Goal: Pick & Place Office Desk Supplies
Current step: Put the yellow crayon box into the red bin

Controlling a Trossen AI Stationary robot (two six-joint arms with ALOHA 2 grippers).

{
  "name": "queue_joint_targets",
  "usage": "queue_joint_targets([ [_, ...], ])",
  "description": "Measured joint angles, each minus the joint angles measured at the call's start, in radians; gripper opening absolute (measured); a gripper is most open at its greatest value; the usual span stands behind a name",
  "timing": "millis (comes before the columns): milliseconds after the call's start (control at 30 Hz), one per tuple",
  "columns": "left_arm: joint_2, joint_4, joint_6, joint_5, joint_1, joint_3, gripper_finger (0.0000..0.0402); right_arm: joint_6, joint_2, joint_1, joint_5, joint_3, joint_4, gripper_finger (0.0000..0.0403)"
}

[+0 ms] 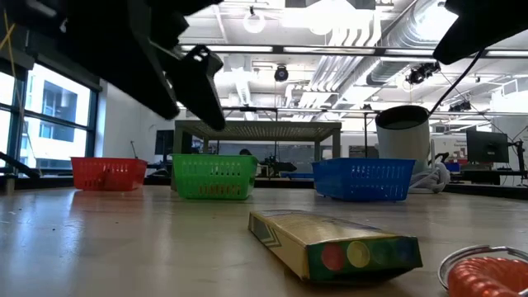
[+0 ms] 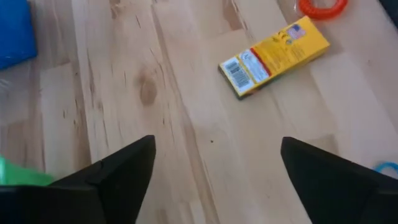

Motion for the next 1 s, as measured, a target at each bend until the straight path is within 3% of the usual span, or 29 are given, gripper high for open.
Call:
queue_joint_targets([
  [367,0.073,0.118,-0.074,-0.007,0.002,0.001,0.0348,-0.001,0.000,-0.002,0.008,0.000,-0.006,0.0215],
  [633,0.155,0.196,0.163,-0.036,-0.007,0.000,0.0348,-0.001,0.000,-0.002,0.016,0.000,-0.004,0.0215],
  [800,0.178,0.276,0.316,0.063,-0.005,-0.001,0.0348,0.001,0.000,0.000,0.015,0.000,-0.005,0.0215],
  [1000,0.199,0.386,0.361,0.263,0.034,0.001,0.0348,-0.002,0.000,-0.001,0.016,0.000,-0.006,0.0215],
])
